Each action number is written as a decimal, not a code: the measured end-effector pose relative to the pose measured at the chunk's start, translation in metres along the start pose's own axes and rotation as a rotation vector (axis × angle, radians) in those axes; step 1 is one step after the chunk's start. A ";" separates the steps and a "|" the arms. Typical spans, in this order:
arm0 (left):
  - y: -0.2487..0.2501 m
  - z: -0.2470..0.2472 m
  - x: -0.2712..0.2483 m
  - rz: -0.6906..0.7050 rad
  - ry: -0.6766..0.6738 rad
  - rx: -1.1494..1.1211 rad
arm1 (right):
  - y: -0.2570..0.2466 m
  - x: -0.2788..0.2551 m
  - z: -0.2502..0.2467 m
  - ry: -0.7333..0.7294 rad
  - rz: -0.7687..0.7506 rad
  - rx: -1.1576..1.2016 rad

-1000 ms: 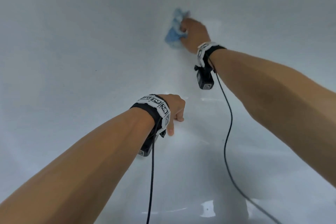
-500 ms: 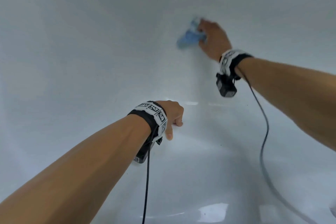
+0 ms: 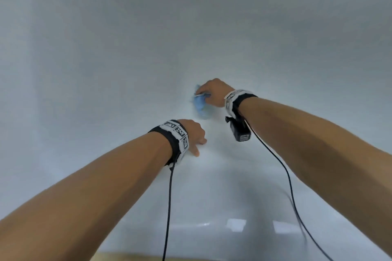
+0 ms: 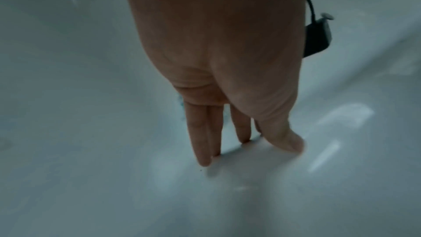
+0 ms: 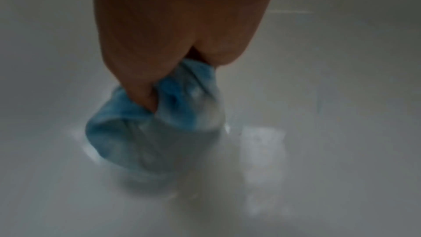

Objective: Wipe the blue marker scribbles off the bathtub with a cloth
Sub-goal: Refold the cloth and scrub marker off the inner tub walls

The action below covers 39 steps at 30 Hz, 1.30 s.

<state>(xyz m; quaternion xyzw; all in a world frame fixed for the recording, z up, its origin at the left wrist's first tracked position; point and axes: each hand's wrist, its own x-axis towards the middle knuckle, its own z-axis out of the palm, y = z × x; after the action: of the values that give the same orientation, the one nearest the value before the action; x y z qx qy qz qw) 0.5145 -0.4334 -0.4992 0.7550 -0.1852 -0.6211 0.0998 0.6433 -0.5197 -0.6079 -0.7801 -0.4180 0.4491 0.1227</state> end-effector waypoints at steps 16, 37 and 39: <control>-0.082 0.017 -0.277 -0.904 0.534 -0.328 | -0.229 -0.022 0.004 0.527 0.289 0.983; 0.002 0.160 -0.294 -0.748 0.719 -0.577 | -0.196 -0.157 -0.009 0.009 0.558 0.288; 0.000 0.165 -0.292 -0.736 0.751 -0.571 | -0.201 -0.155 0.014 -0.135 0.646 0.340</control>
<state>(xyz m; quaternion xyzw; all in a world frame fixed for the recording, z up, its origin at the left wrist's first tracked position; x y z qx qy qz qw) 0.3066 -0.3027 -0.2708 0.8808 0.3108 -0.3305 0.1356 0.4846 -0.5161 -0.4096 -0.8088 -0.0768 0.5783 0.0746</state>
